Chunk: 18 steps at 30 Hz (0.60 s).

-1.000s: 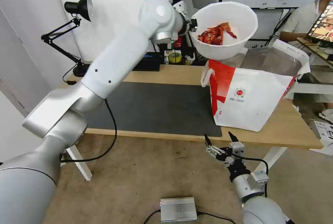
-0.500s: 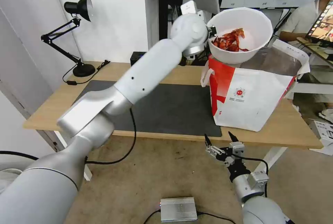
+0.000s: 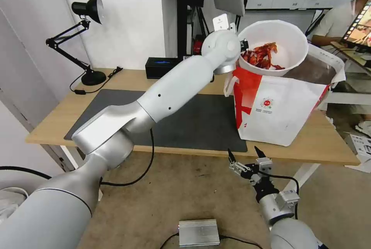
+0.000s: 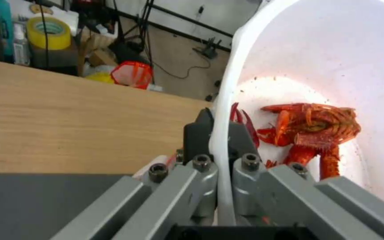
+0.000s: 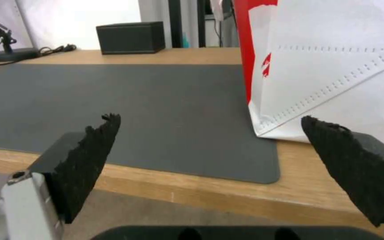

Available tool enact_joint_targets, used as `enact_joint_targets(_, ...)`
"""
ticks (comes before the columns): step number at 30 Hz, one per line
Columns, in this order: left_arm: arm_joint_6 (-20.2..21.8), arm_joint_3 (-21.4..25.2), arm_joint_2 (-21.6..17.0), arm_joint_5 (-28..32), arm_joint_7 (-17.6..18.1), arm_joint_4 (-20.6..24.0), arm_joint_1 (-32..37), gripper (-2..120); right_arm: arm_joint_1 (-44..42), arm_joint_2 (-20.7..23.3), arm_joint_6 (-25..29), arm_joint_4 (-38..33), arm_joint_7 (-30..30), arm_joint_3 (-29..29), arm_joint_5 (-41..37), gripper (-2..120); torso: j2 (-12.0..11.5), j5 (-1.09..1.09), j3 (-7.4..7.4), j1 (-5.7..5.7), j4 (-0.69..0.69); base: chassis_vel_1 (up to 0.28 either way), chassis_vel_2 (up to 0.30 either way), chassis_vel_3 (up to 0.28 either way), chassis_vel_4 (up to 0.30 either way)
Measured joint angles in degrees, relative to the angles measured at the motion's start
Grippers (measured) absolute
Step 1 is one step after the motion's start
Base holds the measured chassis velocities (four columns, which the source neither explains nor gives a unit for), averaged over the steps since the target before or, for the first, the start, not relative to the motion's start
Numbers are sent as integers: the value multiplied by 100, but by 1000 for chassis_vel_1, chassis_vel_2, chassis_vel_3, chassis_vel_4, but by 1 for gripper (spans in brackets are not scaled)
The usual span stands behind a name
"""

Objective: Pick up the trash from the table and place it into the takeout bag.

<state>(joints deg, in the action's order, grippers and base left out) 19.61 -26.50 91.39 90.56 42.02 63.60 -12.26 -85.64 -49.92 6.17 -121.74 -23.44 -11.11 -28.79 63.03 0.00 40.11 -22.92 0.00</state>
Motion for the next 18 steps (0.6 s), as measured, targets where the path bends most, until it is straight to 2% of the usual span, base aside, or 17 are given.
enact_joint_targets(6,-72,-124,-3,-42,-12,18,29,0,0,0,0,0,0,0,0,100,0,0,0,0,0,0,0,0,0)
enact_joint_targets(9,-255,-211,-4,-84,-66,2,27,0,0,0,0,0,0,0,0,100,0,0,0,0,0,0,0,0,0)
enact_joint_targets(18,-491,-160,-3,-101,-196,-121,-67,0,0,0,0,0,0,0,0,100,0,0,0,0,0,0,0,0,0)
